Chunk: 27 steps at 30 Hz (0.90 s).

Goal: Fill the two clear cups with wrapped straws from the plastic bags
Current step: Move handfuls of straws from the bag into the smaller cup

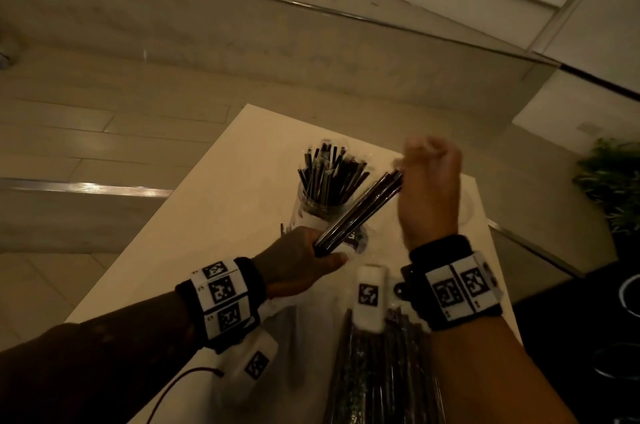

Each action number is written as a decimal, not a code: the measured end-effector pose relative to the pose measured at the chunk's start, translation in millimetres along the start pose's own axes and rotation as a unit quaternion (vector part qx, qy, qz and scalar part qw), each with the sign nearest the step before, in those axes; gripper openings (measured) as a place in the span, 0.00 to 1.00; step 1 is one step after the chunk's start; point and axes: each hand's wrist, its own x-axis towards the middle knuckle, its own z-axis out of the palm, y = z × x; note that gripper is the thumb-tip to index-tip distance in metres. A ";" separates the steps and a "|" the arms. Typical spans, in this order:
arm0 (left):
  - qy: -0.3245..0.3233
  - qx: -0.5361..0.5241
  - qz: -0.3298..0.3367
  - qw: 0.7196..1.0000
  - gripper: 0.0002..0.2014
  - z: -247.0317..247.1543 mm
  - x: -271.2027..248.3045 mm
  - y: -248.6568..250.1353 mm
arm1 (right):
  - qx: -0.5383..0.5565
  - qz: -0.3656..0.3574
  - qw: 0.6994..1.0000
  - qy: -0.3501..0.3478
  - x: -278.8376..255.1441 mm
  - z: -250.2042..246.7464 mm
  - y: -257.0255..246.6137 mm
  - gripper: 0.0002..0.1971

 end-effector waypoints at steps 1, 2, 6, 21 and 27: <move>-0.027 -0.019 -0.016 0.999 0.14 0.3 -0.5 -1.3 | -0.051 -0.044 0.998 -0.013 6.1 -9.5 -4.2 0.23; -0.057 -0.056 -0.031 0.996 0.12 0.4 -1.5 0.3 | -0.103 -0.072 0.990 -0.061 9.5 -15.4 -6.2 0.24; -0.091 -0.121 -0.051 0.987 0.13 1.0 1.5 14.2 | -0.207 -0.054 0.942 -0.259 -1.6 -11.5 6.7 0.26; -0.071 -0.269 -0.058 0.959 0.17 11.2 10.6 26.0 | -0.010 0.036 0.982 -0.184 -13.2 1.9 37.6 0.15; -0.038 -0.150 0.094 0.984 0.13 -1.3 17.6 25.6 | -0.019 0.041 0.983 -0.179 -28.0 18.6 45.0 0.09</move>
